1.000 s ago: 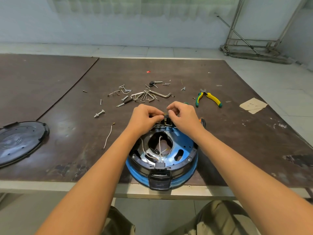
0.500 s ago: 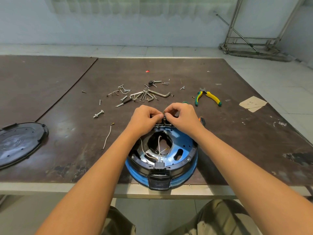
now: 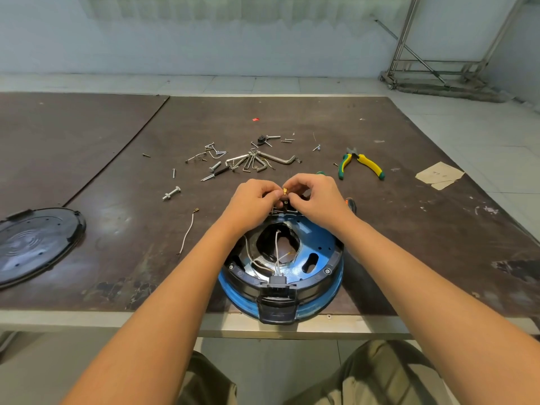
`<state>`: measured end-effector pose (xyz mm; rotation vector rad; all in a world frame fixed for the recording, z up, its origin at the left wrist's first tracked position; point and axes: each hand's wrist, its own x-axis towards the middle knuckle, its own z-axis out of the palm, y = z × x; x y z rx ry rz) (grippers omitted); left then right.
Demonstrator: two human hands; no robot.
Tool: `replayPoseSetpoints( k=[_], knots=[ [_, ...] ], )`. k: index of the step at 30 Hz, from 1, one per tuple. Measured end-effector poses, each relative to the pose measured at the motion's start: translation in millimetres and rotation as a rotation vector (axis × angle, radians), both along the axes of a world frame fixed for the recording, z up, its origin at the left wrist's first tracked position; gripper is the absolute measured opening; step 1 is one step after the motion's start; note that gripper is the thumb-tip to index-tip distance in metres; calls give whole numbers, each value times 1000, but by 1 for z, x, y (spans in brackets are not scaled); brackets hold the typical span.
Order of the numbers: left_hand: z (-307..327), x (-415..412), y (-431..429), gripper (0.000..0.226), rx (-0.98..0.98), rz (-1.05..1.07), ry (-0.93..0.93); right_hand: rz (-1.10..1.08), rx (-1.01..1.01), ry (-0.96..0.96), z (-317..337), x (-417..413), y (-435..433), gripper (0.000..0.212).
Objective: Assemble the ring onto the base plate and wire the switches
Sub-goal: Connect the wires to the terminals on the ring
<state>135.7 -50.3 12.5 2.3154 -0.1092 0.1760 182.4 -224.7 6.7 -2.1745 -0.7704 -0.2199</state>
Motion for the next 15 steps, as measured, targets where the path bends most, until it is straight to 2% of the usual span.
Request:
replayPoseSetpoints(
  k=[15],
  knots=[
    [-1, 0, 4, 14, 75, 28, -134, -24, -79, -20, 2, -1, -1, 12]
  ],
)
